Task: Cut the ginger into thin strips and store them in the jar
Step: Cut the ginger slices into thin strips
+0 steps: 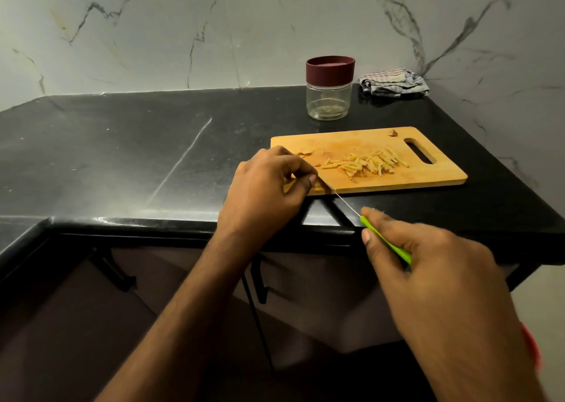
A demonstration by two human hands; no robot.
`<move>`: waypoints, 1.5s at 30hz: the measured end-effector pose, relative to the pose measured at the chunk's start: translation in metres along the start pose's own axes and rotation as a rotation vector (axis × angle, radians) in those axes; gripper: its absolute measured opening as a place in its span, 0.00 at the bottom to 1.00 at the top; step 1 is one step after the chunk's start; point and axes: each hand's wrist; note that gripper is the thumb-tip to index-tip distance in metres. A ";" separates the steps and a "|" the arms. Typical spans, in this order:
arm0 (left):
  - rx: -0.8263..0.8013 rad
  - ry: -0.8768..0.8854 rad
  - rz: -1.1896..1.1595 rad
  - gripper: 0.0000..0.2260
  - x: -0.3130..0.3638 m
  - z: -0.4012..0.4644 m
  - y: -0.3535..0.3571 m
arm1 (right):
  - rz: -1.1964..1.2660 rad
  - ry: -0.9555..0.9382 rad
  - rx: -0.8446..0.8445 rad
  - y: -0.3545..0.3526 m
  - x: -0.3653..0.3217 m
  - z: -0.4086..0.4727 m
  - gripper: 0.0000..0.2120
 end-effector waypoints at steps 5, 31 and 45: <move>-0.083 0.041 0.096 0.06 0.004 -0.002 -0.002 | -0.100 0.000 0.018 0.004 0.003 0.000 0.18; -0.040 0.005 0.153 0.07 0.010 -0.007 -0.005 | -0.016 0.006 0.197 0.014 0.011 0.032 0.19; -0.064 0.007 0.147 0.07 0.008 -0.005 -0.004 | 0.094 -0.081 0.251 0.023 0.012 0.007 0.17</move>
Point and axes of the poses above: each hand's wrist, its own z-axis towards the middle knuckle, its own y-axis out of the palm, x = y × z, and after that the axes turned 10 degrees about x, right-handed
